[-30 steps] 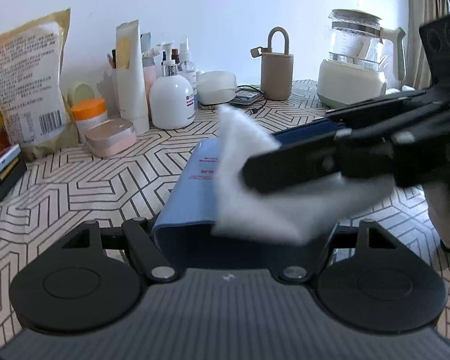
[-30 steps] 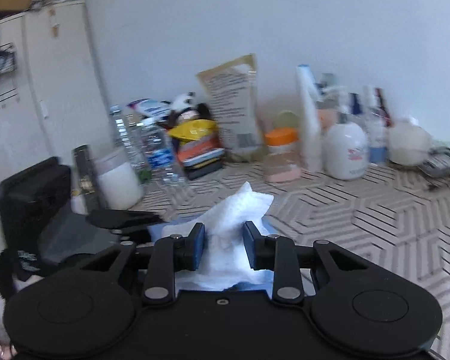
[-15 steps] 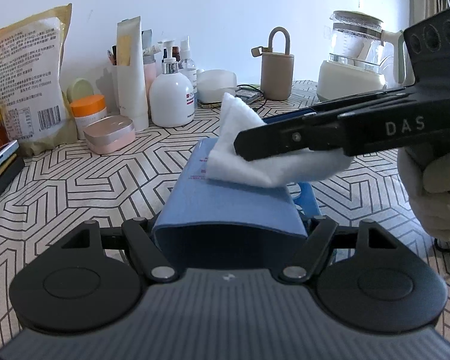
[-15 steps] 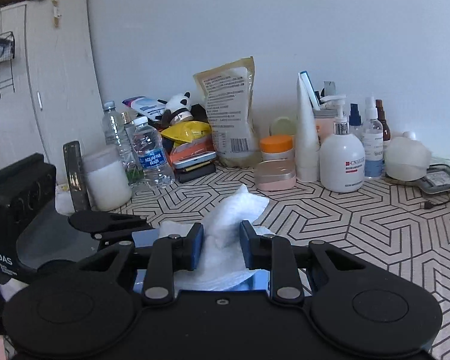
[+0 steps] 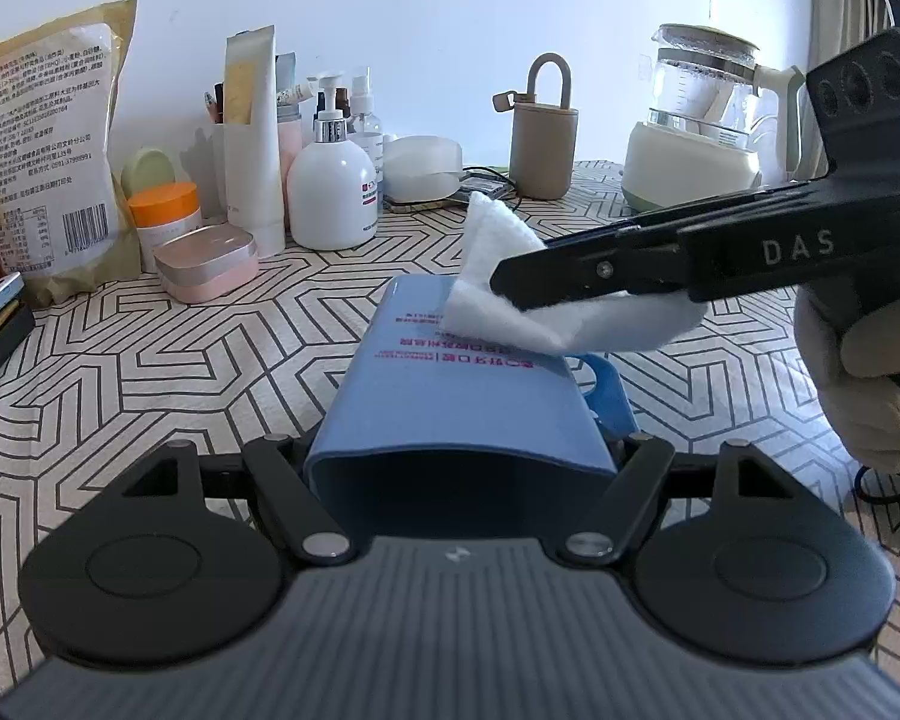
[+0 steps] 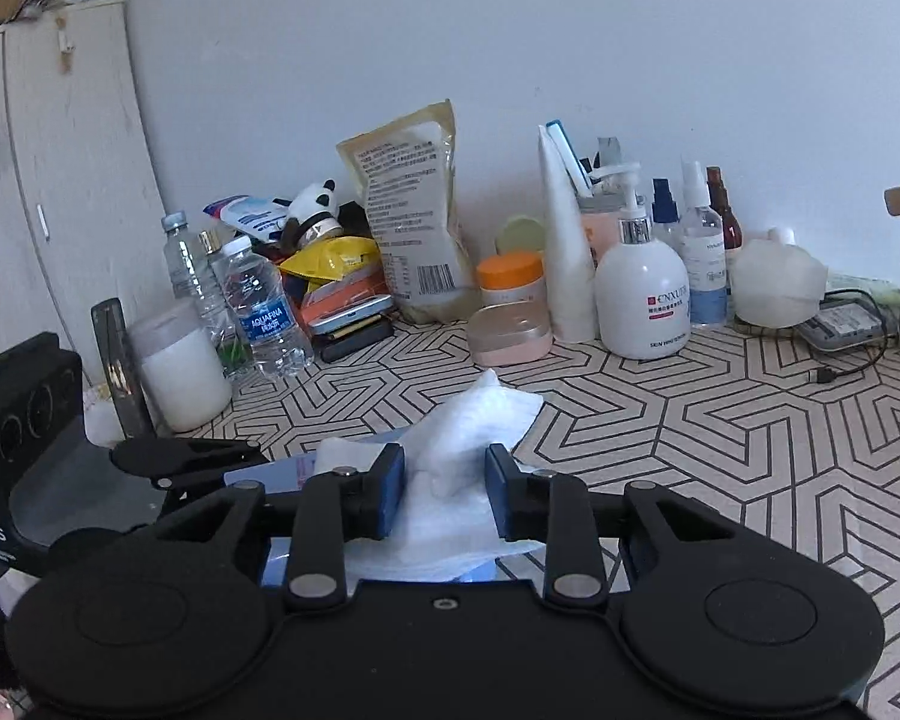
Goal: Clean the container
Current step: 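Wipe the container's outer wall again with the right tool's wipe, then rub the wipe against the container's side near the handle with the right tool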
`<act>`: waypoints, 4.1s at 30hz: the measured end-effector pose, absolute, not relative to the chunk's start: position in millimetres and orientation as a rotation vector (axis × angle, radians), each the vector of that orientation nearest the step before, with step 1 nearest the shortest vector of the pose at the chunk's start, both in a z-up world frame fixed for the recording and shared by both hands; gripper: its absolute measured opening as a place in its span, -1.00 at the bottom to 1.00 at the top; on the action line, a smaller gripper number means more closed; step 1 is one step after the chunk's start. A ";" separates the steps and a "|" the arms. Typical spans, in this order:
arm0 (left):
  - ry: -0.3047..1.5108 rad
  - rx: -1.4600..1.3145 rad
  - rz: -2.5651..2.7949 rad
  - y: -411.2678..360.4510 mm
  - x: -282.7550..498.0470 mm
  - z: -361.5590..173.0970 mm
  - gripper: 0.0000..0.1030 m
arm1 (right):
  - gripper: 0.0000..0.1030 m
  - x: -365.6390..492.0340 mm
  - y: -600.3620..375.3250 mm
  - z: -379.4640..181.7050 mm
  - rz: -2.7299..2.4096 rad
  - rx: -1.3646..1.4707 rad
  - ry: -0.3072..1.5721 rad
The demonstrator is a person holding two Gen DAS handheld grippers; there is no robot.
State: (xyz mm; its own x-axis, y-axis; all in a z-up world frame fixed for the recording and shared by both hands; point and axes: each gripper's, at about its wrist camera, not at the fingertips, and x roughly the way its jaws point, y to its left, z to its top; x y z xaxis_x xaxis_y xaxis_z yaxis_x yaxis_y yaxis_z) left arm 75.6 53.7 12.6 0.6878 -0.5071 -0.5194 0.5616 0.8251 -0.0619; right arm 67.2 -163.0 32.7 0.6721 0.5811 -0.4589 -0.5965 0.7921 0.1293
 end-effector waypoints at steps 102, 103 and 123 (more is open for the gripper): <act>0.558 0.072 -0.563 65.4 86.4 12.4 0.45 | -0.25 45.4 -166.1 27.5 0.699 -0.038 0.516; 0.556 0.079 -0.560 64.7 85.9 12.5 0.45 | -0.29 44.2 -165.3 27.7 0.709 -0.043 0.520; 0.553 0.087 -0.555 65.9 87.3 12.1 0.44 | -0.46 44.2 -162.5 26.2 0.708 -0.071 0.531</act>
